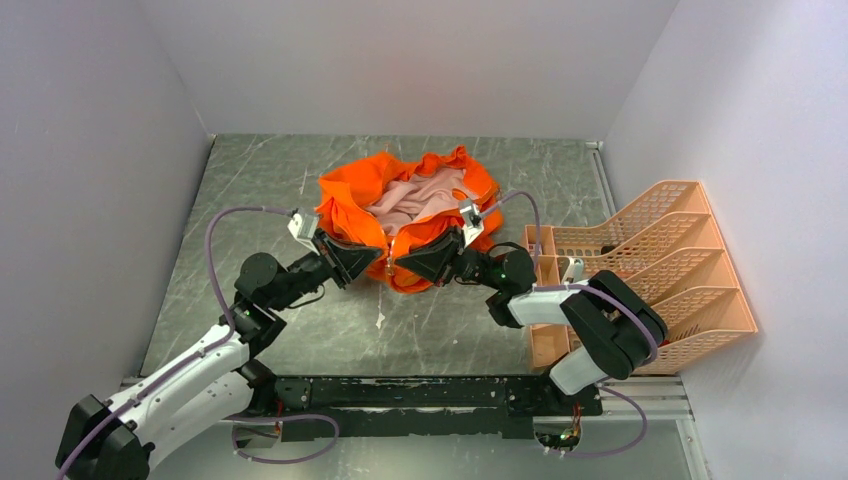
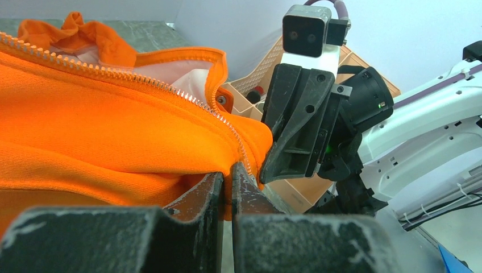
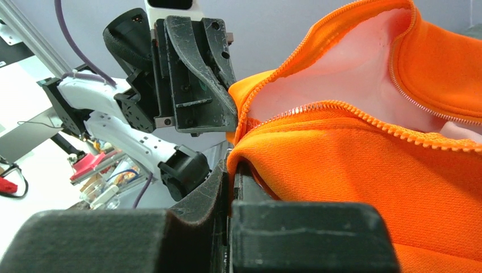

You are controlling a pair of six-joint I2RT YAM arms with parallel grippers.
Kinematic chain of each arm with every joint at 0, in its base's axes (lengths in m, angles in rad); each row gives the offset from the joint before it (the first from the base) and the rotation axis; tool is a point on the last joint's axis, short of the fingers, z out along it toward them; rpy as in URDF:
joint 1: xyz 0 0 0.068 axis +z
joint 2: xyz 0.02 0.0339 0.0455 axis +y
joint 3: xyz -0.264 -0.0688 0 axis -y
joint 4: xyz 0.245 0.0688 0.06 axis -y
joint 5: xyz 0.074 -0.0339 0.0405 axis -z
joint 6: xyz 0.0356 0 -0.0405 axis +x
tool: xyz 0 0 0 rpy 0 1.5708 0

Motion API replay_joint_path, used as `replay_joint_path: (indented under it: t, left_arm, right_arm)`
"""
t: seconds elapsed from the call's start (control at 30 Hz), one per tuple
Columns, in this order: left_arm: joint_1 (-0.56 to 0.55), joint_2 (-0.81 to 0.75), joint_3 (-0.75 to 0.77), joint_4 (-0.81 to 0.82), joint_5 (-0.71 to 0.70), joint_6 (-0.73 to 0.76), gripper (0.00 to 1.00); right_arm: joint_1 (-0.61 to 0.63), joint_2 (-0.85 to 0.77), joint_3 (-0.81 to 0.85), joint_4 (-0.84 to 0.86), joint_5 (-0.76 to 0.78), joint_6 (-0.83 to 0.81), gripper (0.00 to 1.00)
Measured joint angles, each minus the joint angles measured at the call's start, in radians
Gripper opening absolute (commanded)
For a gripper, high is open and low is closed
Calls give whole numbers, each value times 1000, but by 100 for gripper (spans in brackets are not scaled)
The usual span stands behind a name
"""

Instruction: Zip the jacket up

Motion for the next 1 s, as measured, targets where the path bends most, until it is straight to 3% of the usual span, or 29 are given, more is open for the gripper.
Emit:
replay_joint_path:
  t: [1.0]
  left_arm:
    - [3,36,0,17,27,0,8]
  right_arm:
    - [0,-7,0,0,55,-13,0]
